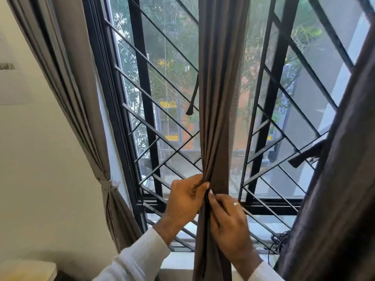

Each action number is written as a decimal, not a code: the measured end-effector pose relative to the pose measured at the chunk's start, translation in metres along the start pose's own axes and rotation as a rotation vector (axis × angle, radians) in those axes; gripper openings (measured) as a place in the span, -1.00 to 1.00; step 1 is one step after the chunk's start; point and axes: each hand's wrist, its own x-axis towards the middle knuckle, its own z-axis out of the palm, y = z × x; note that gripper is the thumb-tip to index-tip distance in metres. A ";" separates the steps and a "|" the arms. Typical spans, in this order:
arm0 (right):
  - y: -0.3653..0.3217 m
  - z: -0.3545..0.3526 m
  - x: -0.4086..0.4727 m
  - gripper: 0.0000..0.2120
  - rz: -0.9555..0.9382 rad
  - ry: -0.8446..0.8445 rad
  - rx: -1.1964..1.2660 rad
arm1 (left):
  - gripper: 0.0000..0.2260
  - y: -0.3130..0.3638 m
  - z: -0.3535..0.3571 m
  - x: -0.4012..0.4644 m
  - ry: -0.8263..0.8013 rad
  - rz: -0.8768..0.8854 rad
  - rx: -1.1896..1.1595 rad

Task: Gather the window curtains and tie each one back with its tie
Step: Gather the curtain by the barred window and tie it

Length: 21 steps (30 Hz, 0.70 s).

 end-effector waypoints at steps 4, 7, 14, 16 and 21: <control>0.011 0.002 0.007 -0.54 0.008 -0.130 0.054 | -0.91 -0.001 -0.003 0.005 -0.054 0.010 -0.036; 0.020 -0.004 0.018 -0.64 0.050 -0.169 0.266 | -0.84 -0.011 -0.007 0.014 -0.020 -0.071 -0.098; 0.051 -0.006 0.057 -0.62 0.607 -0.067 0.371 | -0.77 -0.018 -0.012 0.022 -0.074 -0.150 -0.195; 0.046 -0.007 0.058 -0.78 0.589 -0.046 0.380 | -0.80 -0.017 -0.011 0.021 -0.042 -0.143 -0.135; 0.010 -0.003 0.031 -0.92 0.444 0.130 0.172 | -0.85 -0.012 -0.009 0.019 0.070 -0.056 0.141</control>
